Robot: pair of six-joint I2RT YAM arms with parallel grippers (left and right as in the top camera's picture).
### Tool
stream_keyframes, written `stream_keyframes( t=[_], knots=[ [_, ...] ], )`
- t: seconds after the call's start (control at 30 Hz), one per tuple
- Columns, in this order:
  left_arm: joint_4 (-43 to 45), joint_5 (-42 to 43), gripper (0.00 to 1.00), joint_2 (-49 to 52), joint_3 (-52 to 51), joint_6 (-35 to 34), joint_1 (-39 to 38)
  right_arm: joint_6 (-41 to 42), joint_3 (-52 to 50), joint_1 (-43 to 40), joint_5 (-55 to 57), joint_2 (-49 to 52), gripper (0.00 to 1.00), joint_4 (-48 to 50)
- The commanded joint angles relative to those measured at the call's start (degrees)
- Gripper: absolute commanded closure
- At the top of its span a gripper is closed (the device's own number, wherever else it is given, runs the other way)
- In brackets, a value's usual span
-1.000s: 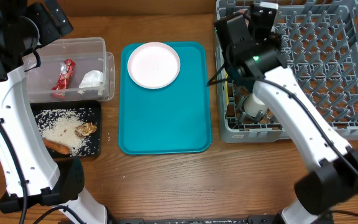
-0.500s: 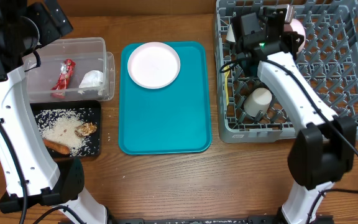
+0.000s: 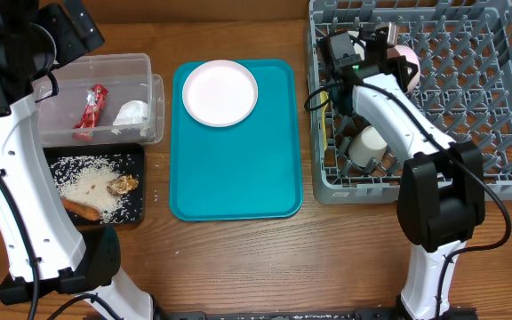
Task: Sort waste into correct bins and load items into the dishwasher
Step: 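Carry the pink bowl right and place it in the rack, then withdraw the right gripper from the rack toward the teal tray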
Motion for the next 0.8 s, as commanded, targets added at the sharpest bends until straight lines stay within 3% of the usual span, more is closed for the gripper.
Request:
stream_keyframes(
  t=[0.0,0.4,0.43,0.47,0.5,0.7,0.77],
  knots=[
    [0.04,-0.70,0.00,0.52,0.44,-0.79,-0.09,0.20,0.00,1.22,-4.15,-0.46,0.96,-0.39],
    [0.04,-0.70,0.00,0.52,0.44,-0.79,-0.09,0.20,0.00,5.03,-4.20,-0.46,0.96,-3.80],
    [0.04,-0.70,0.00,0.52,0.44,-0.79,-0.09,0.20,0.00,5.09,-4.20,-0.46,0.94,-4.00],
    [0.04,-0.72,0.00,0.52,0.44,-0.79,-0.09,0.17,0.00,5.16,-4.17,-0.46,0.84,-4.26],
    [0.04,-0.70,0.00,0.52,0.44,-0.79,-0.09,0.20,0.00,5.25,-4.20,-0.46,0.81,-4.46],
    [0.04,-0.72,0.00,0.52,0.44,-0.79,-0.09,0.17,0.00,6.84,-4.39,-0.46,0.81,-5.99],
    [0.04,-0.70,0.00,0.52,0.44,-0.79,-0.09,0.17,0.02,7.74,-4.37,-0.46,0.76,-5.95]
  ],
)
